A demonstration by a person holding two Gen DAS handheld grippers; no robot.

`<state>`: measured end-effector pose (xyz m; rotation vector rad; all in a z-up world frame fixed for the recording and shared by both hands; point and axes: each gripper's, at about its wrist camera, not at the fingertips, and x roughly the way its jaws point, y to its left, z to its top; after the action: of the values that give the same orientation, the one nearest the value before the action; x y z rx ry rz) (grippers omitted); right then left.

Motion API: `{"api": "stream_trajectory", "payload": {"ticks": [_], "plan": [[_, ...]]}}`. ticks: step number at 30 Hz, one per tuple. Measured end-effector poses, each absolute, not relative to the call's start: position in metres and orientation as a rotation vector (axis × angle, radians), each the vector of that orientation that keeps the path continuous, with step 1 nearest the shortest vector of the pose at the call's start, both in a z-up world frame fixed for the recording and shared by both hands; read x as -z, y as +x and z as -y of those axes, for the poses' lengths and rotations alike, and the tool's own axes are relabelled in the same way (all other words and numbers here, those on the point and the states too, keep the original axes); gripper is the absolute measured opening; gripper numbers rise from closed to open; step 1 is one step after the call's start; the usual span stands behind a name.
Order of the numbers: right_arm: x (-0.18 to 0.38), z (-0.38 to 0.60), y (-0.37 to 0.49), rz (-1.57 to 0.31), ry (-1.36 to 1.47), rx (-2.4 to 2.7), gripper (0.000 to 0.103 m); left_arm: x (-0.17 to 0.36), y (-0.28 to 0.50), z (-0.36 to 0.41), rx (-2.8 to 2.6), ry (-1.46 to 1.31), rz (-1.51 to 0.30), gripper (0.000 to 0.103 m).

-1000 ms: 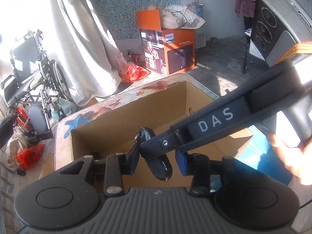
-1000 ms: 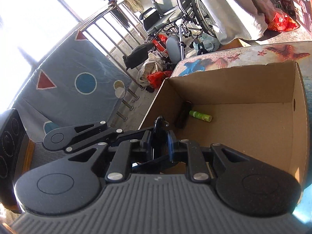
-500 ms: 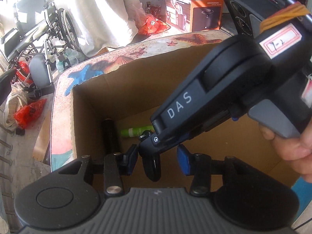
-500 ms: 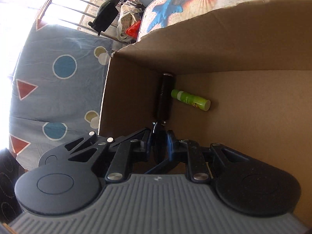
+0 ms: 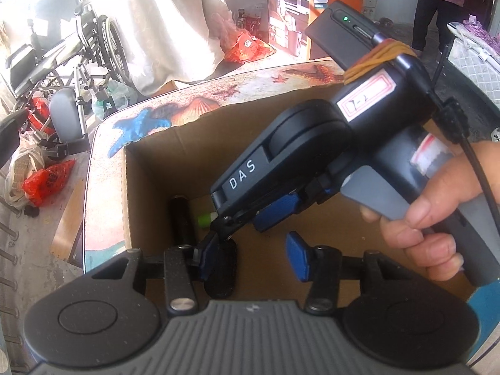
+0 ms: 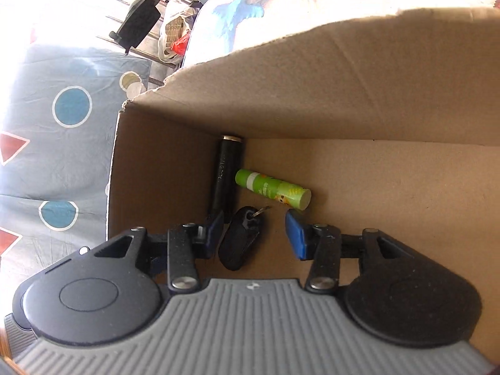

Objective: Organize rigid objects
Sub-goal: 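Carry the black key fob into the box and open the right gripper, then reach the right gripper to the pink dish and grasp its rim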

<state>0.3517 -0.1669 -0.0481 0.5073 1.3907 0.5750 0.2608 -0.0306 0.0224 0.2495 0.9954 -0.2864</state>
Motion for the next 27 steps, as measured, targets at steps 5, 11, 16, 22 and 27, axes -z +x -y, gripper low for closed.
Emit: {"api": "stream_trajectory", "payload": {"ticks": [5,11,16,22,27], "plan": [[0.019,0.186,0.344,-1.322,0.529,-0.614,0.047,-0.041,0.246,0.029,0.300,0.238,-0.942,0.050],[-0.043,0.227,0.295,-1.163,0.510,-0.662,0.048,-0.075,0.206,0.030,0.341,0.217,-0.841,0.053],[-0.086,0.274,0.231,-1.010,0.504,-0.654,0.049,-0.097,0.156,0.031,0.387,0.202,-0.755,0.057],[-0.100,0.336,0.134,-0.848,0.521,-0.592,0.049,-0.091,0.102,0.032,0.431,0.174,-0.728,0.060],[-0.072,0.360,0.067,-0.800,0.602,-0.534,0.049,-0.060,0.059,0.048,0.394,0.261,-0.722,0.063]]}}
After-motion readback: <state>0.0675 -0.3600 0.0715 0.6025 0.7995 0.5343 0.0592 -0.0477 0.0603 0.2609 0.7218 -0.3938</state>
